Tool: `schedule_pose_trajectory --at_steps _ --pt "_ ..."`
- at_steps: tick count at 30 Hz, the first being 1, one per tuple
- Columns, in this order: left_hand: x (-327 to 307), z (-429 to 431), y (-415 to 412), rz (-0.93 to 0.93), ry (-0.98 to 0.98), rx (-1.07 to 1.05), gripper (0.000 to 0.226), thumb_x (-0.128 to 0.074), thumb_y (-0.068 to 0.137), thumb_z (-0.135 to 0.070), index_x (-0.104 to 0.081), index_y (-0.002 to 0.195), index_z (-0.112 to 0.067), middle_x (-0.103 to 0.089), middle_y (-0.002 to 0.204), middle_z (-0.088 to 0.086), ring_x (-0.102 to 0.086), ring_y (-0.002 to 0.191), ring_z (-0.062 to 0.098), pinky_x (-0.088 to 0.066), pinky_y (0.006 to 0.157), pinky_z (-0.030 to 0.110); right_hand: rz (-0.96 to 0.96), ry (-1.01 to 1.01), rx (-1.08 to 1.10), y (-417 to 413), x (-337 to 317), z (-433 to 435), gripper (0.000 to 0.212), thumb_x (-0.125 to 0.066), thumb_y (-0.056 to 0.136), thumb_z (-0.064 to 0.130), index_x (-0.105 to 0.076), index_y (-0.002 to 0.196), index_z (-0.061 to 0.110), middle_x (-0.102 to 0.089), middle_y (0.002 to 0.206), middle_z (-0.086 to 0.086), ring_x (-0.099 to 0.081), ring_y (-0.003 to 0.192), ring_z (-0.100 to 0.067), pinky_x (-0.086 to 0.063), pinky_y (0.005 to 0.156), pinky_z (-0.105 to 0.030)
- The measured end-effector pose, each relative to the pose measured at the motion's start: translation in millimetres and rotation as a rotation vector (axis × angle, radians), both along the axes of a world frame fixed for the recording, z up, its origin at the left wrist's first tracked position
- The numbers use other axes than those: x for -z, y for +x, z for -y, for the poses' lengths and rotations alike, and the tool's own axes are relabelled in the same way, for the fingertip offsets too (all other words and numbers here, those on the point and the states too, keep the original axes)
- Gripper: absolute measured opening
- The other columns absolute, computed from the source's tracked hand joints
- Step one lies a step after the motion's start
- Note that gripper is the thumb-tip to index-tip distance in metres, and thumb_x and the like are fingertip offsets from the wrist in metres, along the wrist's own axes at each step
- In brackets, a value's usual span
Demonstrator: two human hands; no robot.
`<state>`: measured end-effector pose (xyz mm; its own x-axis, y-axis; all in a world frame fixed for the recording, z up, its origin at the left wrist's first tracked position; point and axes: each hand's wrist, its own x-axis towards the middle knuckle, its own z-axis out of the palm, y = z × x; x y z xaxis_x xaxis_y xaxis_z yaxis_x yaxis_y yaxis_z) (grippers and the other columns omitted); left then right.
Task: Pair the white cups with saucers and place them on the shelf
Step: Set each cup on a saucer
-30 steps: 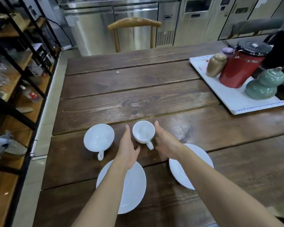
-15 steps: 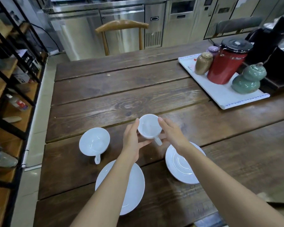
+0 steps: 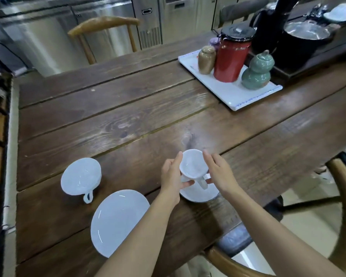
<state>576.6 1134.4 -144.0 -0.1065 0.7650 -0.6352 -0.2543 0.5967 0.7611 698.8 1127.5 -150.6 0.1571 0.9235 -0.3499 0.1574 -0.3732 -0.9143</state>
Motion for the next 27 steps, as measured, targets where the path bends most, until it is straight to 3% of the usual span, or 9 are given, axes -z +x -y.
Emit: schedule_pose_trajectory --at_steps 2,5,9,11,13,16,19,22,27 --pt "2 2 5 -0.008 -0.011 0.015 0.022 -0.055 0.091 -0.041 -0.053 0.087 -0.02 -0.058 0.102 0.008 -0.063 0.089 0.027 -0.059 0.071 0.043 0.017 -0.015 0.003 5 5 3 0.038 -0.042 0.094 0.05 -0.057 0.091 0.015 -0.058 0.092 0.001 -0.058 0.084 -0.017 -0.048 0.058 -0.027" --pt "5 4 9 -0.026 -0.027 0.033 0.021 -0.056 0.09 -0.041 -0.055 0.09 -0.021 -0.057 0.111 0.01 -0.061 0.098 0.029 -0.057 0.062 0.038 0.044 -0.033 -0.007 12 11 6 0.046 -0.041 0.093 0.053 -0.06 0.102 0.011 -0.061 0.1 -0.004 -0.06 0.088 -0.02 -0.049 0.059 -0.03" --pt "8 7 11 -0.026 -0.061 0.042 0.036 -0.057 0.09 -0.039 -0.055 0.115 -0.014 -0.055 0.121 0.012 -0.058 0.104 0.03 -0.059 0.068 0.042 0.06 -0.037 0.0 15 16 11 0.037 -0.04 0.095 0.049 -0.06 0.093 0.017 -0.058 0.088 0.003 -0.058 0.082 -0.018 -0.047 0.056 -0.028" --pt "10 7 11 -0.034 -0.06 0.044 0.039 -0.057 0.089 -0.039 -0.055 0.118 -0.013 -0.055 0.123 0.012 -0.056 0.11 0.03 -0.059 0.069 0.044 0.082 -0.036 0.006 16 17 13 0.032 -0.04 0.096 0.045 -0.056 0.085 0.02 -0.054 0.081 0.006 -0.055 0.079 -0.017 -0.046 0.055 -0.028" --pt "8 6 10 -0.038 -0.065 0.049 0.039 -0.057 0.089 -0.04 -0.057 0.119 -0.014 -0.056 0.121 0.01 -0.055 0.111 0.029 -0.059 0.07 0.044 0.184 -0.039 -0.025 18 15 12 0.038 -0.039 0.096 0.047 -0.059 0.09 0.015 -0.056 0.081 0.004 -0.057 0.08 -0.019 -0.051 0.061 -0.036" --pt "0 1 0 -0.116 -0.021 0.075 0.027 -0.055 0.091 -0.042 -0.059 0.103 -0.018 -0.059 0.105 0.002 -0.055 0.1 0.02 -0.056 0.071 0.038 0.448 0.013 -0.01 20 2 2 0.049 -0.038 0.095 0.049 -0.06 0.095 0.006 -0.063 0.088 -0.007 -0.057 0.085 -0.028 -0.047 0.076 -0.041" --pt "-10 -6 -29 -0.307 0.109 0.045 0.025 -0.053 0.091 -0.043 -0.056 0.078 -0.022 -0.06 0.089 0.0 -0.058 0.091 0.02 -0.051 0.085 0.041 0.545 0.142 0.006 11 -17 -14 0.044 -0.041 0.096 0.042 -0.059 0.099 0.002 -0.065 0.093 -0.013 -0.058 0.089 -0.031 -0.04 0.072 -0.037" --pt "-20 -6 -71 -0.476 0.196 -0.081 0.026 -0.05 0.091 -0.043 -0.057 0.076 -0.023 -0.066 0.085 -0.003 -0.063 0.092 0.02 -0.052 0.089 0.043 0.568 0.219 -0.089 -19 -25 -30 0.038 -0.043 0.096 0.04 -0.059 0.102 0.006 -0.063 0.089 -0.004 -0.059 0.089 -0.027 -0.044 0.075 -0.037" --pt "-29 3 -151 -0.591 0.287 -0.477 0.023 -0.052 0.093 -0.029 -0.058 0.082 -0.01 -0.061 0.075 -0.004 -0.056 0.078 0.017 -0.041 0.069 0.027 0.434 0.234 -0.369 -101 -11 -45 0.035 -0.046 0.096 0.038 -0.06 0.108 0.008 -0.063 0.091 -0.002 -0.057 0.089 -0.021 -0.041 0.077 -0.032"
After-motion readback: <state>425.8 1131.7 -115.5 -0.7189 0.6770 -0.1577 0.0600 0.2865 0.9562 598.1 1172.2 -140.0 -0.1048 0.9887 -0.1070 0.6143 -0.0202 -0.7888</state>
